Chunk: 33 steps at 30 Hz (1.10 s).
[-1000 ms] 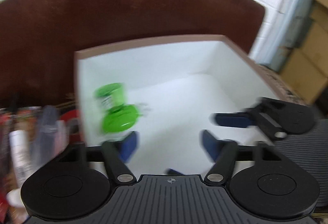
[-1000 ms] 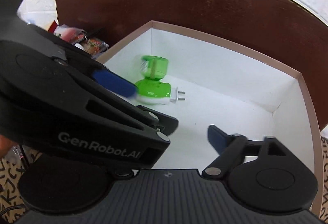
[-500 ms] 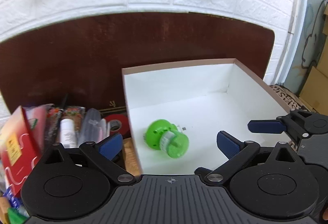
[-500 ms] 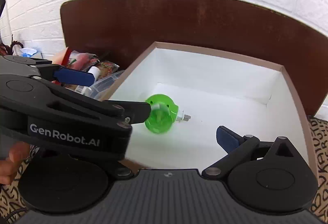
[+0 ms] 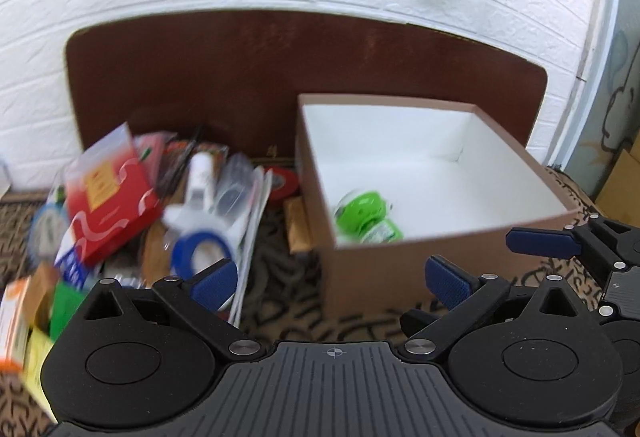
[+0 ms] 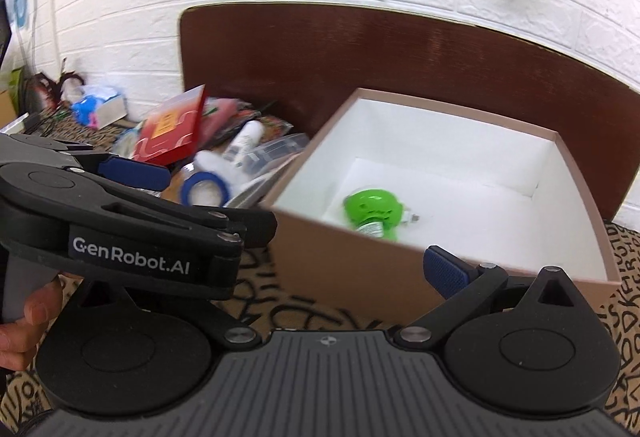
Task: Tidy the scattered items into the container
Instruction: 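Withdraw the left tool from the box back toward the pile, then grasp the steel wool scrubber with the left gripper and lift it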
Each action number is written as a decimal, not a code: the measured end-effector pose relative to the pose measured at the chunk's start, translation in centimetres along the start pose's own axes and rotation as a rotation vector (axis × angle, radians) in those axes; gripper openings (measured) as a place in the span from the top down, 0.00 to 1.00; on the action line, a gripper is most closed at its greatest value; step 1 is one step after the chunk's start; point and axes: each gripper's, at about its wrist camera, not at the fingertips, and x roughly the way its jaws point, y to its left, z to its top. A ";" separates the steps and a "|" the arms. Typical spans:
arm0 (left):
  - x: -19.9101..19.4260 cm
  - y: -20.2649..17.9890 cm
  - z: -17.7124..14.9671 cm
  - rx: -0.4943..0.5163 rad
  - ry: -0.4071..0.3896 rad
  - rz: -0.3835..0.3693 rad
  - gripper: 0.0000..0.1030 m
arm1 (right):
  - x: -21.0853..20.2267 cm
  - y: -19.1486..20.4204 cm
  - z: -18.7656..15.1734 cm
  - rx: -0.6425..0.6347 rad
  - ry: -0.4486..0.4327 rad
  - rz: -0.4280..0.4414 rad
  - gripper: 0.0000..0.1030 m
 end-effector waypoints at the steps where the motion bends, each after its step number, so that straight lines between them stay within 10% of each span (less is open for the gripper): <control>1: -0.3 0.2 -0.5 -0.003 0.004 0.008 0.00 | -0.2 0.6 -0.4 -0.010 -0.004 0.004 0.01; 23: -4.0 9.4 -12.9 -0.115 0.074 0.121 0.00 | 1.9 10.5 -8.6 -0.157 0.043 0.149 0.01; 33: -2.0 12.8 -13.4 -0.190 0.104 0.127 0.03 | 5.8 10.0 -9.5 -0.116 0.166 0.203 0.01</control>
